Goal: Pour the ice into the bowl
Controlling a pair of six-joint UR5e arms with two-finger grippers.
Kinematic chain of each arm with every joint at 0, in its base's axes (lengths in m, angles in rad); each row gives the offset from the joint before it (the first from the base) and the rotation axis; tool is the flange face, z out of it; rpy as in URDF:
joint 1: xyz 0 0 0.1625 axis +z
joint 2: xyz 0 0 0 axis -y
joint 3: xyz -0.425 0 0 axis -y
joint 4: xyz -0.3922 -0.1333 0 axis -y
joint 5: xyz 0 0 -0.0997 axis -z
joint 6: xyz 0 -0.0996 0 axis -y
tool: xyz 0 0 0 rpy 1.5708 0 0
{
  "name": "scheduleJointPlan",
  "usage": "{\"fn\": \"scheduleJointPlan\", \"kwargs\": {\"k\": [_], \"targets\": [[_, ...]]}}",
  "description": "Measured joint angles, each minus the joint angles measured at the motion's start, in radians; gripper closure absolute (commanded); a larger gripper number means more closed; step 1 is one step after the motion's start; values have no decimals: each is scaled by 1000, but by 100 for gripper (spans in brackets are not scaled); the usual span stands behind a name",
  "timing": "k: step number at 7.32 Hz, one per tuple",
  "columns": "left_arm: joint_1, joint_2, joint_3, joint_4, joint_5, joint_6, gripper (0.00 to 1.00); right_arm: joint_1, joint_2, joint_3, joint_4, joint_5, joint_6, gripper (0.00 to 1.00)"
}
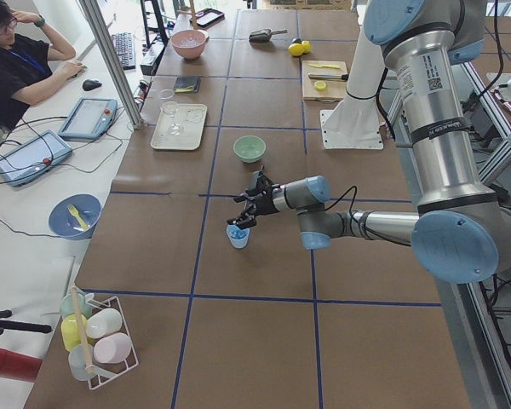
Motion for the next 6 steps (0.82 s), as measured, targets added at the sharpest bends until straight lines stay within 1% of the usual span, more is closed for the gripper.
{"fn": "scheduleJointPlan", "kwargs": {"k": [1,2,3,6], "targets": [[64,5,27,1,89,-68,0,0,0,0,0,0,11,0],[111,7,57,2,160,-125,0,1,0,0,0,0,19,0],[143,7,78,3,208,-162,0,1,0,0,0,0,23,0],[201,1,116,8,287,-213,0,1,0,-2,0,0,26,0]]}}
